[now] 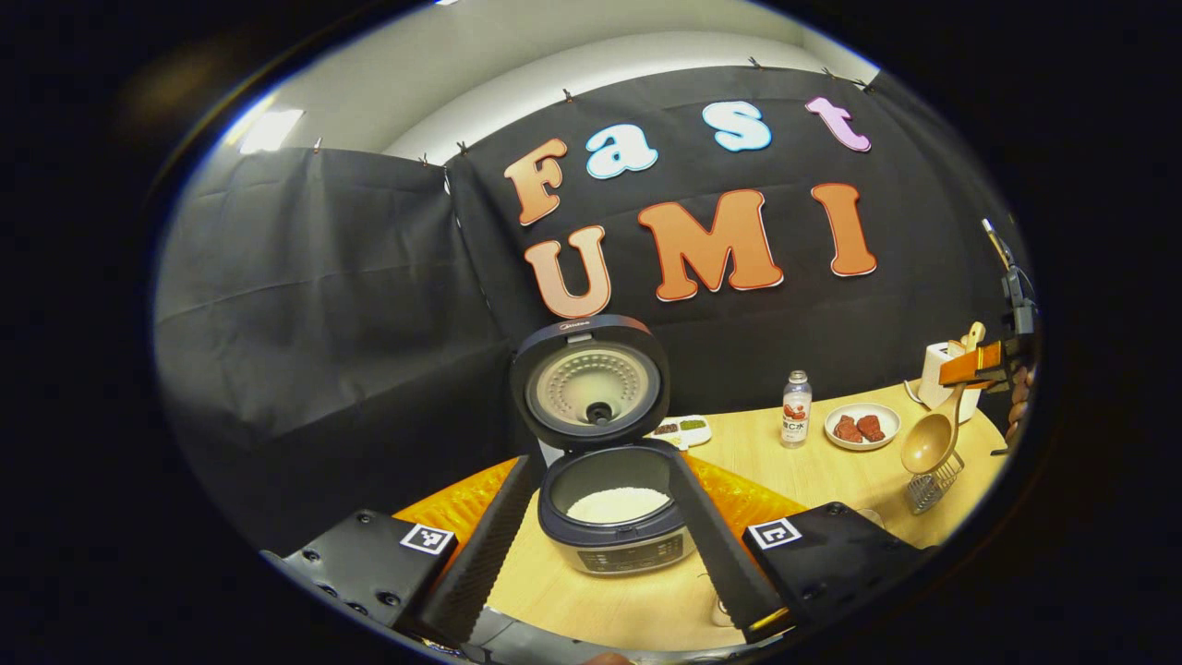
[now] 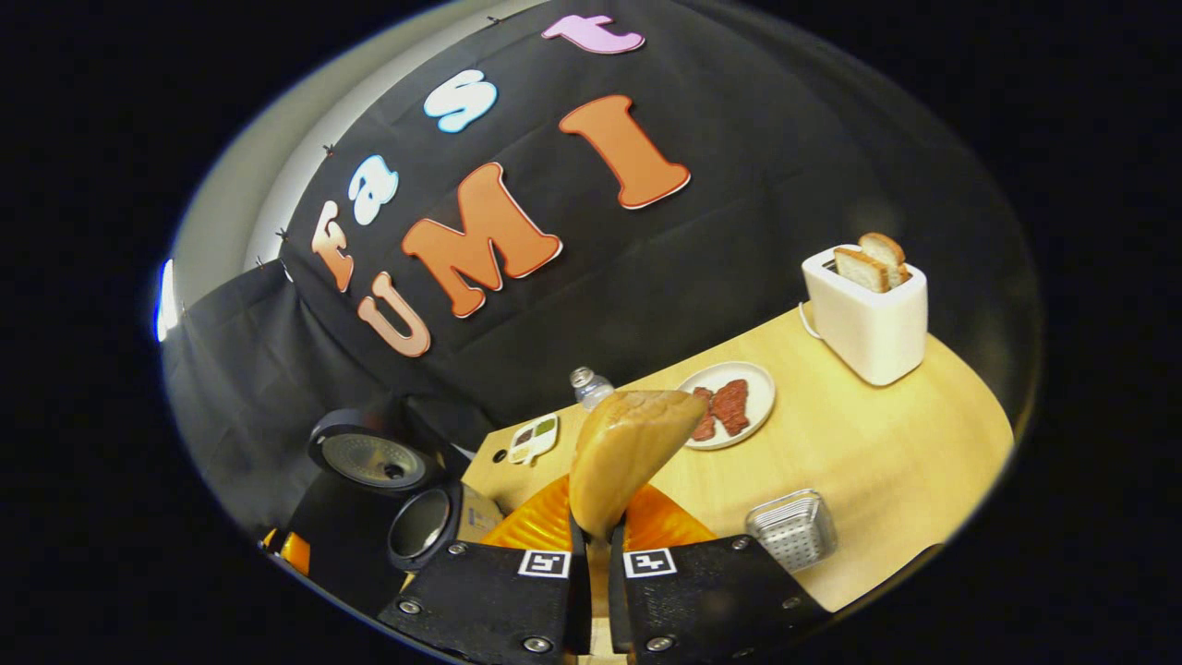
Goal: Close the left gripper, press the button to open the rice cooker; take a wooden spoon from the chopstick holder with the right hand, scoop a spoonful of rice and pour it into the rice cooker, then put the wooden spoon back into the chopstick holder.
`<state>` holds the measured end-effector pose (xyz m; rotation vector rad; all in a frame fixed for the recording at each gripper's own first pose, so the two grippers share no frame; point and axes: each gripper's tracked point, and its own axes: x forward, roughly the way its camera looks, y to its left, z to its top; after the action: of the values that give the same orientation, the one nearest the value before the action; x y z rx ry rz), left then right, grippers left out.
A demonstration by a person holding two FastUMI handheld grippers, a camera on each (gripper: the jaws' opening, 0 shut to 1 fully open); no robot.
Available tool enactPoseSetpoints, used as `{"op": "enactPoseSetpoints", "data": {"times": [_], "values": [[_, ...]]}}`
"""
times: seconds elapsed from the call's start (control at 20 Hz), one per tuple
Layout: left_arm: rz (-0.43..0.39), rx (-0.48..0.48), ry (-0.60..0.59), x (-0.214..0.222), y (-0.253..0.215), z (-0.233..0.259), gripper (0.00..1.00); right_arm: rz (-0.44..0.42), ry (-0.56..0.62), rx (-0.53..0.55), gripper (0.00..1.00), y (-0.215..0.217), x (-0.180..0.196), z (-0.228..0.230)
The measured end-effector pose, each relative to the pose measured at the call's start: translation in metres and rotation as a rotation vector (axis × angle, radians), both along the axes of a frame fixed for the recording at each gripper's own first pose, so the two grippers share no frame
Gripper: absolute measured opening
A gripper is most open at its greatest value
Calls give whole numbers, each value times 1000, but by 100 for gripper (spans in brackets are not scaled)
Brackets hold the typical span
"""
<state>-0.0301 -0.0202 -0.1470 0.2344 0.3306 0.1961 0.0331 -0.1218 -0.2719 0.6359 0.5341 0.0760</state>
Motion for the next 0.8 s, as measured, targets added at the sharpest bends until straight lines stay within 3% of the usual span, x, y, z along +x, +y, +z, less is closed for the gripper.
{"op": "enactPoseSetpoints", "data": {"times": [0.05, 0.1, 0.2, 0.5, 0.8], "values": [[0, 0, 1, -1, -3, 0, 92, -15, 8, -26, 7, -13, -2, -8], [1, 0, 1, -2, -6, 2, 100, -31, 12, -46, 7, -24, -1, -15], [9, 2, 4, -5, -7, 3, 92, -60, 28, -80, 7, -45, 0, -29], [48, 37, -4, -13, 0, 12, 92, -128, 63, -137, 7, -87, 5, -68], [60, 56, -6, -14, 8, 16, 92, -142, 111, -142, 7, -83, 3, -111]]}}
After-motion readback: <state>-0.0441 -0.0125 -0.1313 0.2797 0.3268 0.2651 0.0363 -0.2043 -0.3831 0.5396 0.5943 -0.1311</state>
